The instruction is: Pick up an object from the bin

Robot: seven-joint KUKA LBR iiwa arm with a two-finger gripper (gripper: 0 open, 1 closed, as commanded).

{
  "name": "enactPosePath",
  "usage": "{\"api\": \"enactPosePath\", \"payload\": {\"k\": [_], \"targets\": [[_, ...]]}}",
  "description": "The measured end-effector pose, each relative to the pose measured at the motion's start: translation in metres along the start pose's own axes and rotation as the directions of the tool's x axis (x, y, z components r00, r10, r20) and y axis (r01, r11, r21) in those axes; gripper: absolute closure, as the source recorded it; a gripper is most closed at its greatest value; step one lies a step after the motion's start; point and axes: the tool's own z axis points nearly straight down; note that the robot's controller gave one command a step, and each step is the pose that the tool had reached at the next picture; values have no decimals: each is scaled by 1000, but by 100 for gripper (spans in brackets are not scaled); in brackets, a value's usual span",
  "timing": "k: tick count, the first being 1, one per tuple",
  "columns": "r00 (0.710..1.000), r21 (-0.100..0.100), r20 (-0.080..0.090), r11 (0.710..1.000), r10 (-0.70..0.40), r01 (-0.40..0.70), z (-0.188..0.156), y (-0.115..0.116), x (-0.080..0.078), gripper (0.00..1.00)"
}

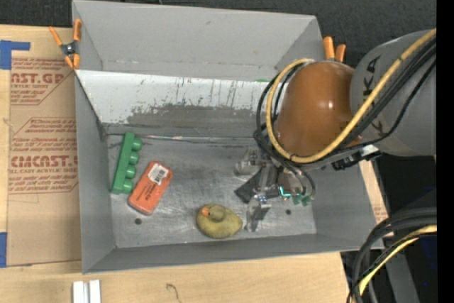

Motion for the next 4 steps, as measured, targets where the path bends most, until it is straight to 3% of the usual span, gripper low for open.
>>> {"api": "enactPosePath", "payload": {"k": [1, 2, 3, 4], "targets": [[1000, 0, 8, 1000, 0, 0, -4, 0, -2, 0], [998, 1, 16, 998, -56, 56, 28, 13, -4, 0], [951, 4, 7, 951, -311, 310, 103, 32, -13, 100], [951, 4, 7, 951, -311, 311, 103, 32, -13, 100]]}}
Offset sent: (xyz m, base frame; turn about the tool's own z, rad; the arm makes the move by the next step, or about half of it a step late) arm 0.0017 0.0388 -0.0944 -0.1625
